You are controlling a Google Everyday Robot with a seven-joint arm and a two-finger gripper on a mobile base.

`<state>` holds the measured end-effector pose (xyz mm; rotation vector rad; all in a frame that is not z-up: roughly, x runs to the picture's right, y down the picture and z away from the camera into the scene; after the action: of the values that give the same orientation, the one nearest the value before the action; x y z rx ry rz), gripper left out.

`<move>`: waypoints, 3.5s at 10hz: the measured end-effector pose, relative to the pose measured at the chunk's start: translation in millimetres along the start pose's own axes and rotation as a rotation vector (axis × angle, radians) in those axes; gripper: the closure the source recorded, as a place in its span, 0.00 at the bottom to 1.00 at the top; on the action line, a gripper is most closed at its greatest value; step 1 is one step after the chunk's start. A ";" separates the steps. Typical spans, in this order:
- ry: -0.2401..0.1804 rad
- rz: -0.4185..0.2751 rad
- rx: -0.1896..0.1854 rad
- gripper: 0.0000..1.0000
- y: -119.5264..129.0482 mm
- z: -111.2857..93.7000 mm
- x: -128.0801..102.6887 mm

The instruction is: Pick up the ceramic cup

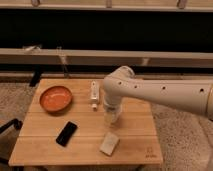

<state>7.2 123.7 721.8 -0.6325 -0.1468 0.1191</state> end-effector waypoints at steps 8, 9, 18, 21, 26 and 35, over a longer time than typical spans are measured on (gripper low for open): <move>0.000 0.000 0.000 0.20 0.0 0.0 0.0; 0.000 0.000 0.000 0.20 0.0 0.0 0.0; 0.000 0.000 0.000 0.20 0.0 0.2 0.0; -0.001 0.002 -0.001 0.20 0.0 0.1 0.1; 0.016 0.050 -0.015 0.20 7.5 12.6 18.9; 0.084 0.081 -0.067 0.38 5.4 55.8 28.4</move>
<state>25.1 164.8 765.9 -0.7091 -0.0444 0.1660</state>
